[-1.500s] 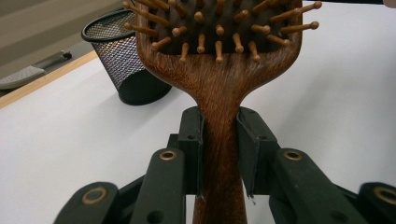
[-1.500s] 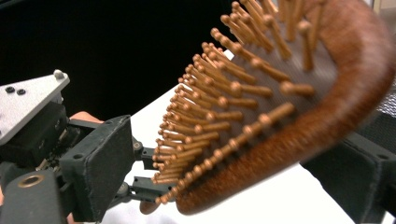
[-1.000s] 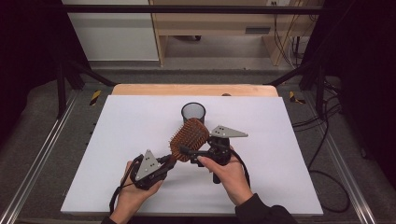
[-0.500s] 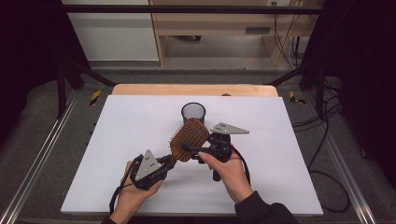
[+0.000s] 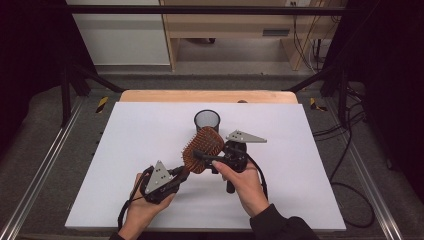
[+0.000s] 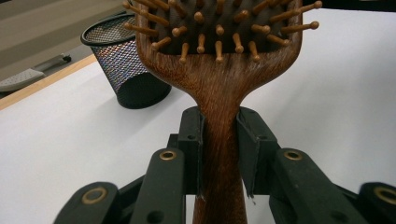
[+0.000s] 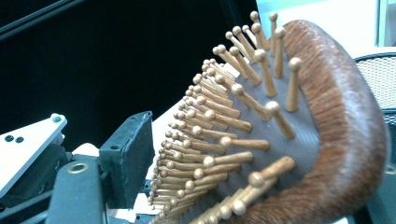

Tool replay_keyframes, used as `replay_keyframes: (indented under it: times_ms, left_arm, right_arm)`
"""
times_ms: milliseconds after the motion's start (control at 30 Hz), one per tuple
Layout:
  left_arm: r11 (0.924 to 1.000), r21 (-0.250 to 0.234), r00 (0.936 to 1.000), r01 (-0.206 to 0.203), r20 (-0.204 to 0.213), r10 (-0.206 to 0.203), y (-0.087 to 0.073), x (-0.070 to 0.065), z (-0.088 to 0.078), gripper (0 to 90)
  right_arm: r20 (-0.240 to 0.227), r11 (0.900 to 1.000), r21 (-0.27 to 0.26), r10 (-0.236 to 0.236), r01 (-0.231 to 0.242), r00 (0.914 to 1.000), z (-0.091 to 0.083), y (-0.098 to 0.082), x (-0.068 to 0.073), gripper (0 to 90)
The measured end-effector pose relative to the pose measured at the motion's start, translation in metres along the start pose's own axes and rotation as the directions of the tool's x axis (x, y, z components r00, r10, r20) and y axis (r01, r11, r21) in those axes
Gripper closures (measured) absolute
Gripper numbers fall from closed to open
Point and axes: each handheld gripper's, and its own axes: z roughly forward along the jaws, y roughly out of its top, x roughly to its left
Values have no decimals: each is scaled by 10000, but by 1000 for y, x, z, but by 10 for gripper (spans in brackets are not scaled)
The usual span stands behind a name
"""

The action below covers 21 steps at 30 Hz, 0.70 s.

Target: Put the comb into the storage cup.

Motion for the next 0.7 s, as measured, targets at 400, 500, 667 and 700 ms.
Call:
replay_keyframes:
  times_ms: [400,500,667,700]
  left_arm:
    - [9998,-151,9999,99,-23,-99,0,0,0,729]
    - [9998,-150,9999,101,-31,-101,-1,0,0,729]
    - [9998,-195,9998,108,-137,-110,0,0,-1,729]
    - [9997,-206,9998,137,-144,-140,0,0,-1,729]
  right_arm:
    - [-93,9999,-159,-14,13,10000,-1,0,1,335]
    - [-112,9999,-163,5,-7,9999,-1,0,1,344]
    - [-163,9996,-248,141,-145,9998,1,0,3,362]
    - [-170,9995,-265,176,-180,9997,2,0,3,365]
